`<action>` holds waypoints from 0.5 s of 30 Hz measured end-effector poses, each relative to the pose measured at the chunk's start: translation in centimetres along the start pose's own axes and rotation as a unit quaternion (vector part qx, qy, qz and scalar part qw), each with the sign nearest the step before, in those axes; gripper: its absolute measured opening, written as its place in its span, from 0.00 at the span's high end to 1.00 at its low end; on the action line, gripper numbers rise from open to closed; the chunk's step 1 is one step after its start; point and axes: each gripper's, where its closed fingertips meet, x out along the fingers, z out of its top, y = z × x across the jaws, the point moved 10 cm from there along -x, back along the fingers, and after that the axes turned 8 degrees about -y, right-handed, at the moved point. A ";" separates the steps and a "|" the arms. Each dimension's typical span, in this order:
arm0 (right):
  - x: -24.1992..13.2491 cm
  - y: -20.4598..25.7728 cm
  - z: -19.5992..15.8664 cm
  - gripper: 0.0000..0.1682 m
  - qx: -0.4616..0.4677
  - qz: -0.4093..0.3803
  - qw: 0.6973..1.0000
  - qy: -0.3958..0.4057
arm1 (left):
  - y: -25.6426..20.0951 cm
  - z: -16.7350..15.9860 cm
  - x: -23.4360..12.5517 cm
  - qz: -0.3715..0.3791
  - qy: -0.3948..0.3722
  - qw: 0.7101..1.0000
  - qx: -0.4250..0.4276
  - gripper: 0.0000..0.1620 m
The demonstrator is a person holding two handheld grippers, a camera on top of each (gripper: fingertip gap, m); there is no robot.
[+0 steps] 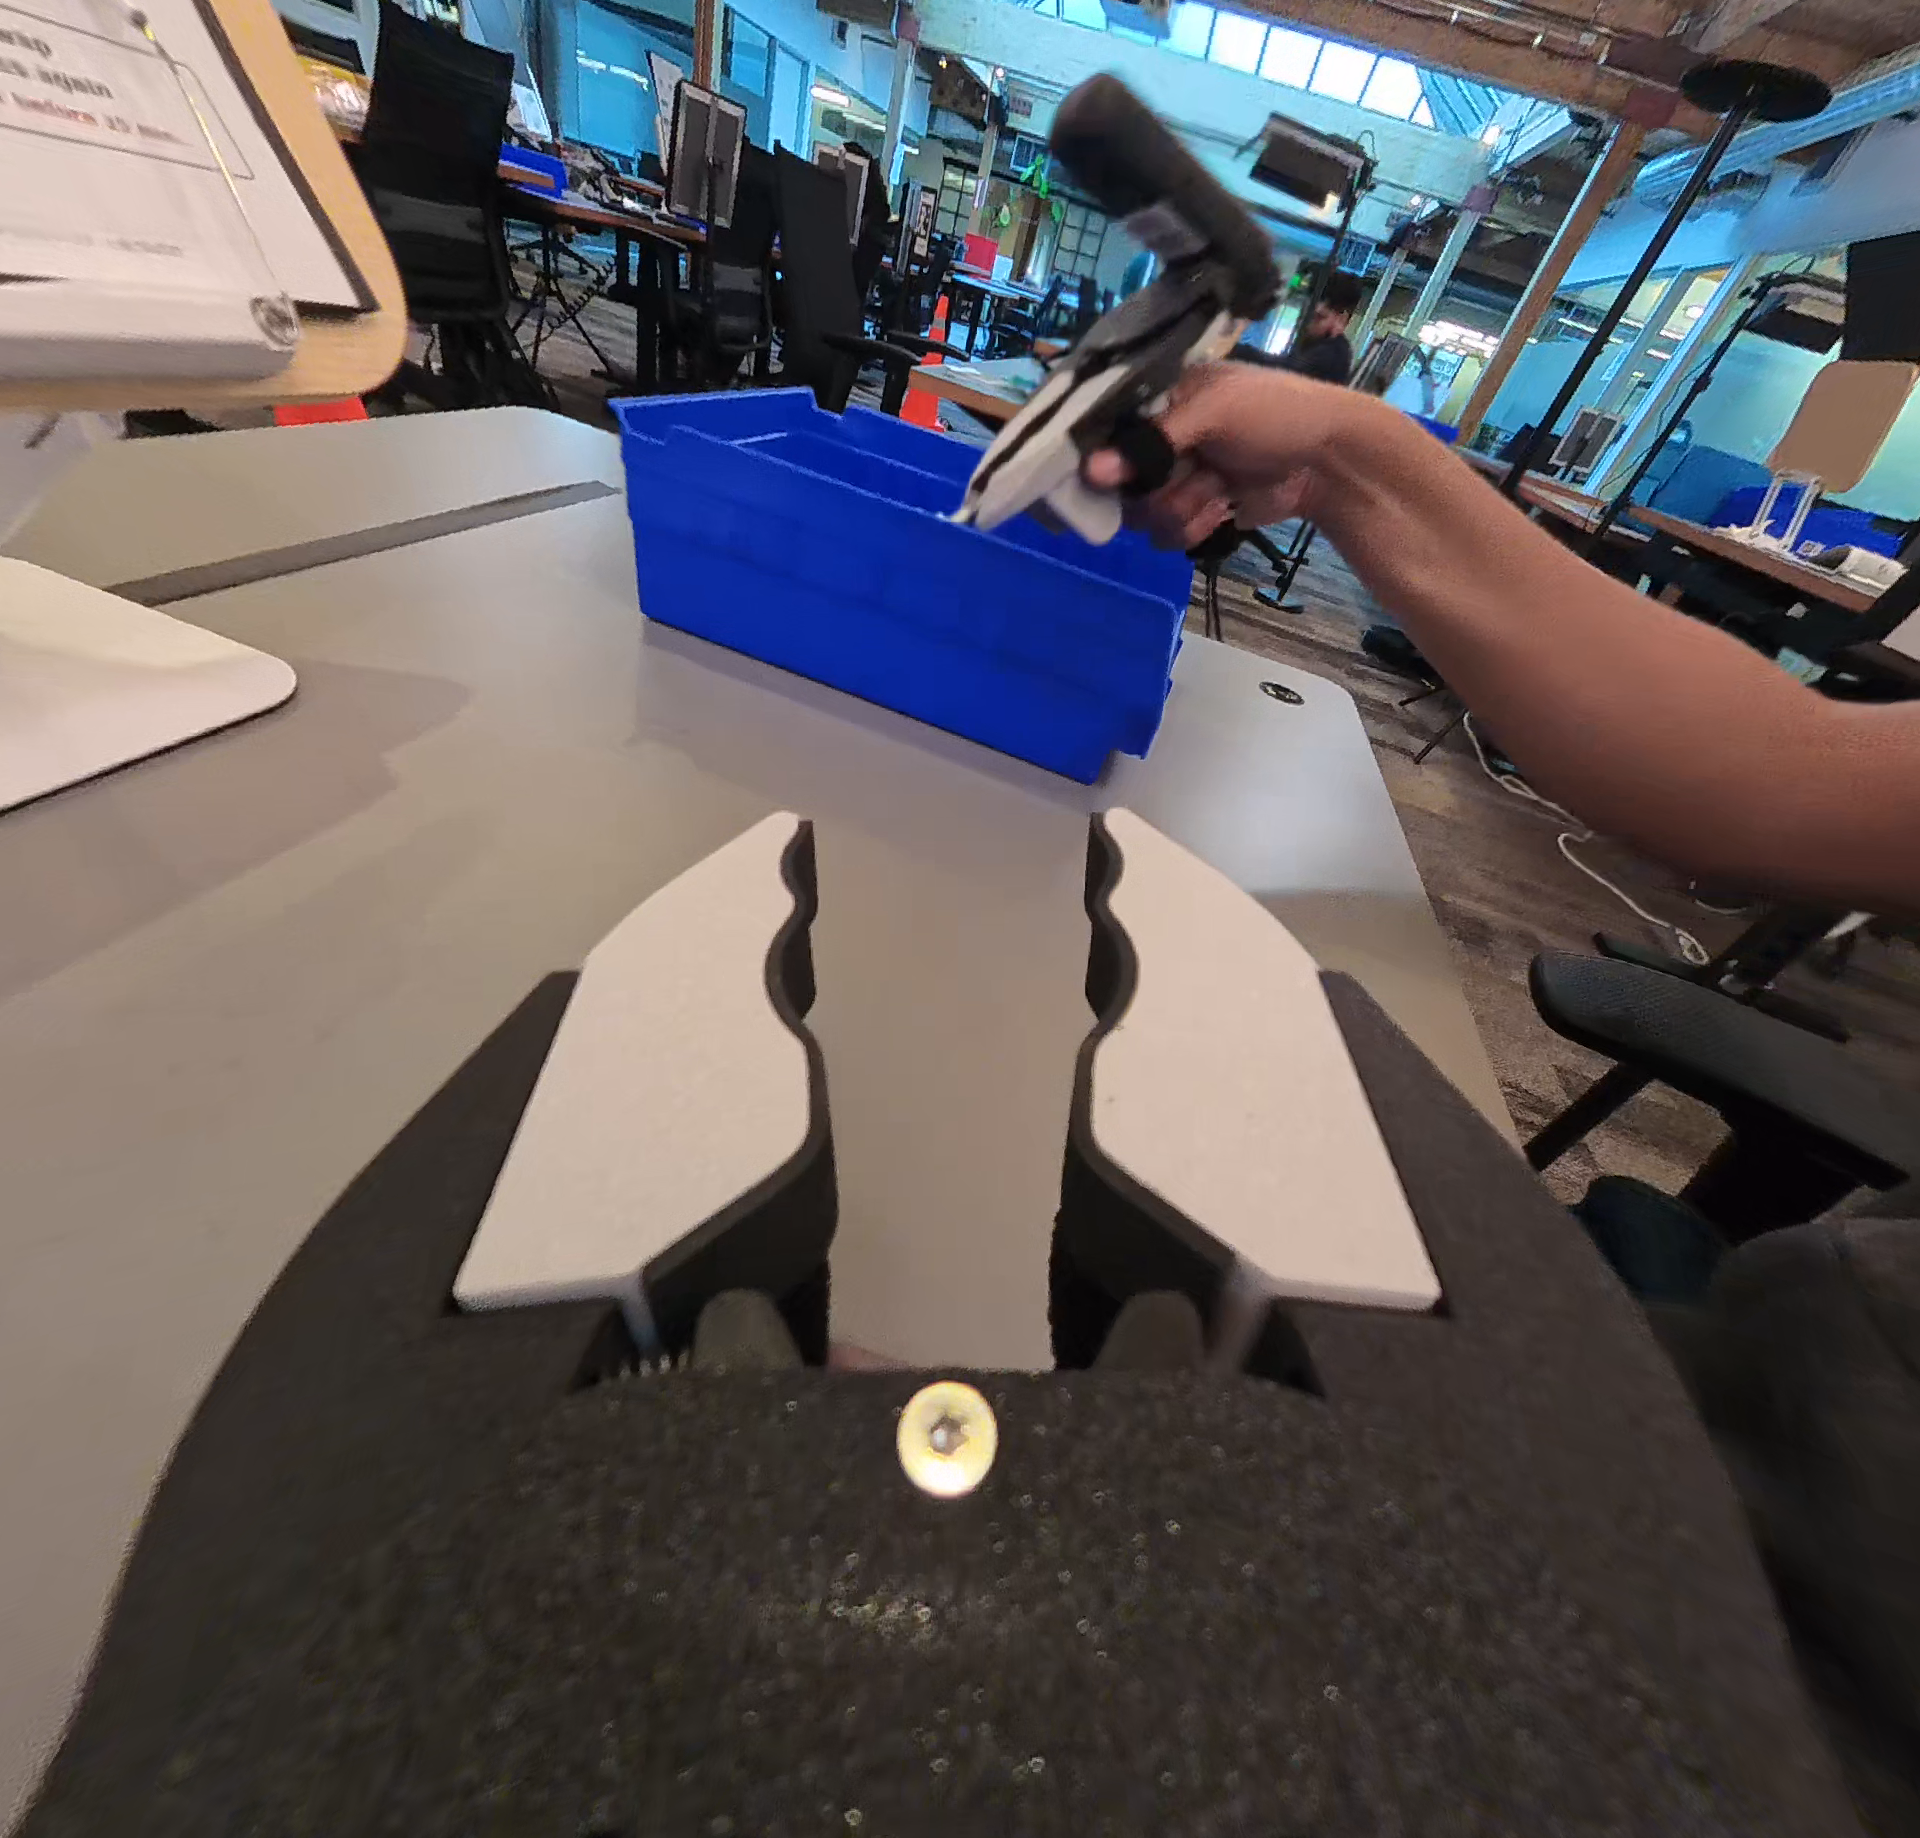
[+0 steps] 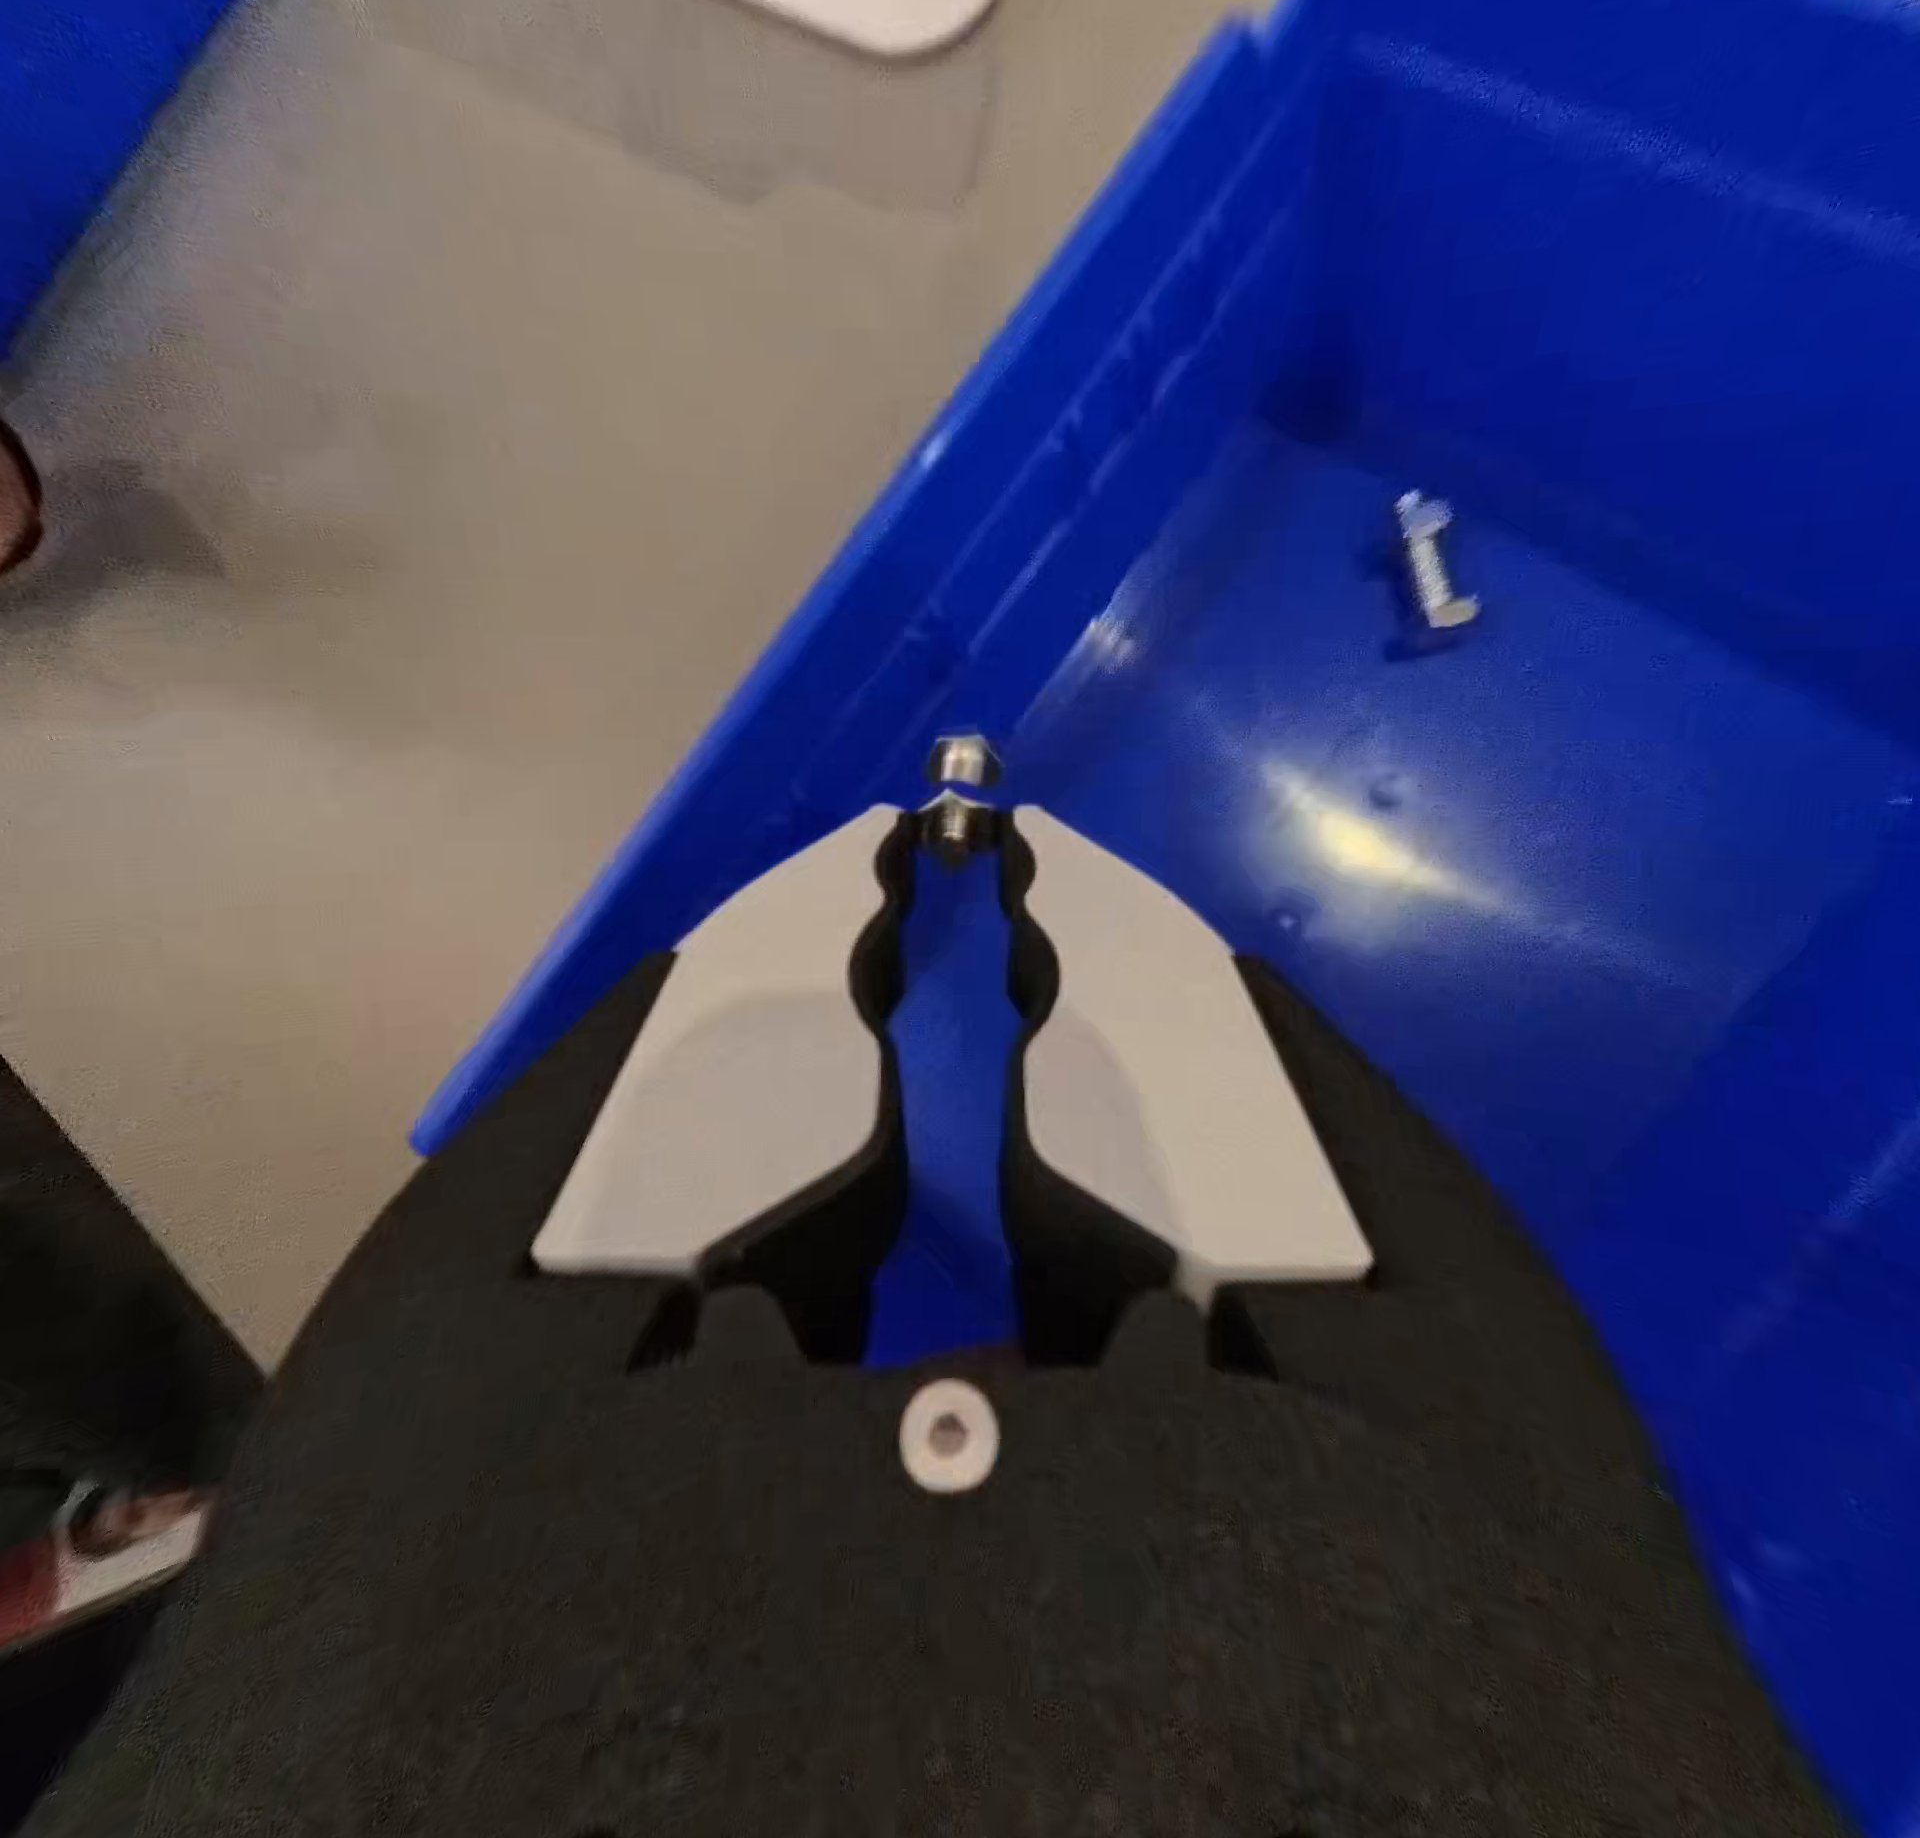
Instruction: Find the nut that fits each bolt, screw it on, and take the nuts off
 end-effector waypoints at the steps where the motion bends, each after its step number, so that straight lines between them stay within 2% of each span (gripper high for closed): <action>1: 1.3 -0.5 -0.7 0.91 0.016 0.011 0.999 0.034 | 0.2 -0.1 0.0 0.001 0.007 1.000 -0.004 0.70; 3: 3.0 -0.6 -1.7 0.91 0.045 0.042 0.994 0.085 | 0.3 -0.3 0.0 0.001 0.013 1.000 -0.009 0.70; 8: 4.3 -1.3 -3.0 0.91 0.048 0.012 0.986 0.161 | 0.2 -0.3 0.0 -0.002 0.015 1.000 -0.012 0.70; 15: 4.0 -2.2 -4.3 0.89 0.055 -0.018 0.979 0.195 | -0.1 -0.7 0.4 -0.010 0.031 0.999 -0.008 0.70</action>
